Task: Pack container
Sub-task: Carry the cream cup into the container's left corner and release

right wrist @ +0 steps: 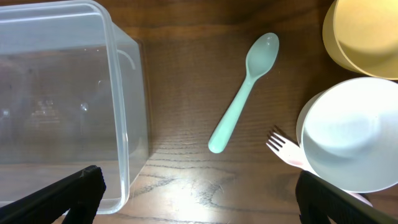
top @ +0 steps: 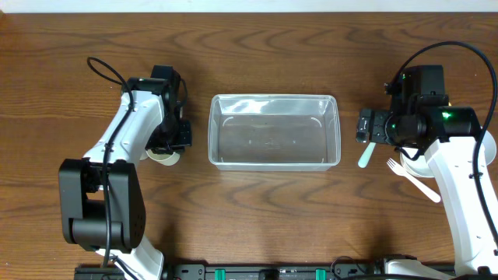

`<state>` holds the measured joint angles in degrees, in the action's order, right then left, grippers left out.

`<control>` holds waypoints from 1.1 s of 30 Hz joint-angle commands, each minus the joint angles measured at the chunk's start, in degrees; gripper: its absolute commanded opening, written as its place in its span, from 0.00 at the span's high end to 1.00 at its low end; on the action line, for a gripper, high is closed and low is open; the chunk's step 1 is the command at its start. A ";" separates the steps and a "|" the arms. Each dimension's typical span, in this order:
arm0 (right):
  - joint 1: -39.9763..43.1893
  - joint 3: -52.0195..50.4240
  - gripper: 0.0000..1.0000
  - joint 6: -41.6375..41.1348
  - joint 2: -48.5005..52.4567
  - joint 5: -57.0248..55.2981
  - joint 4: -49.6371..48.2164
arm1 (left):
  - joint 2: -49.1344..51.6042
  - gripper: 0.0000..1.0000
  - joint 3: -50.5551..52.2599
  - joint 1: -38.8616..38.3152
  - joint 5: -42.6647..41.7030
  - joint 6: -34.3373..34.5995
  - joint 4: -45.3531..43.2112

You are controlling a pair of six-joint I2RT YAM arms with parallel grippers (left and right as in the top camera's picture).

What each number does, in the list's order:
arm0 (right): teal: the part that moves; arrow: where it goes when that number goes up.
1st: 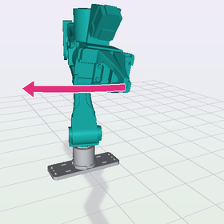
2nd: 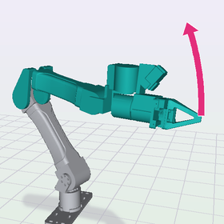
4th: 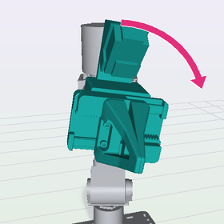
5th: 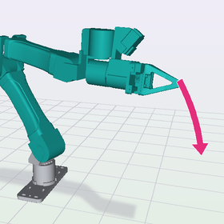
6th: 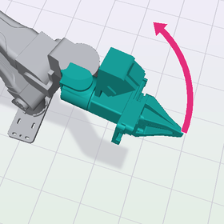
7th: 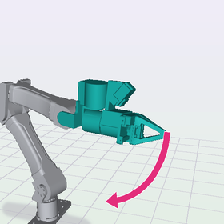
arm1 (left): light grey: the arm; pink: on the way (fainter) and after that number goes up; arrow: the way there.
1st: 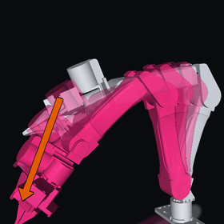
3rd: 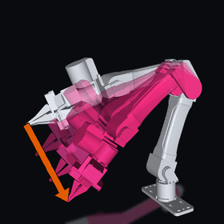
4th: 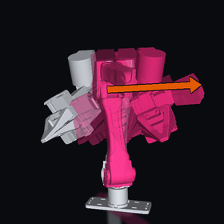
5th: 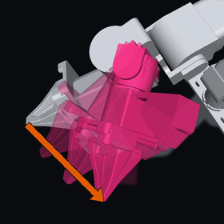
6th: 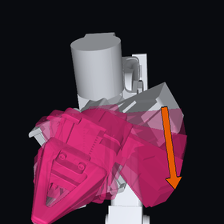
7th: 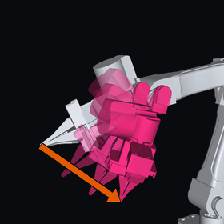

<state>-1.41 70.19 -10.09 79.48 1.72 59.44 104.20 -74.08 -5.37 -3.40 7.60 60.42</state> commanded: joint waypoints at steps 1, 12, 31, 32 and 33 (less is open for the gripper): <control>0.33 0.98 0.01 -0.59 0.04 0.02 0.20 | 0.11 0.89 -0.79 0.02 1.07 -0.42 0.35; 0.33 0.98 0.01 -0.57 0.02 -0.22 0.20 | -5.90 0.94 -1.33 -5.64 1.09 -0.35 1.88; 0.33 0.98 0.01 -0.57 0.02 -0.39 0.24 | -10.21 0.94 -17.99 -22.40 2.99 -0.15 0.11; 0.33 0.98 0.01 -0.57 0.04 -0.39 0.31 | -8.33 0.94 -17.99 -22.93 2.99 -0.33 0.02; 0.33 0.98 0.01 -0.57 0.04 -0.39 0.39 | -6.43 0.94 -17.99 -23.28 2.99 -0.46 -0.09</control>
<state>-1.41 70.19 -10.07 79.48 1.58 59.55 91.92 -92.53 -27.38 -1.10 8.54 60.38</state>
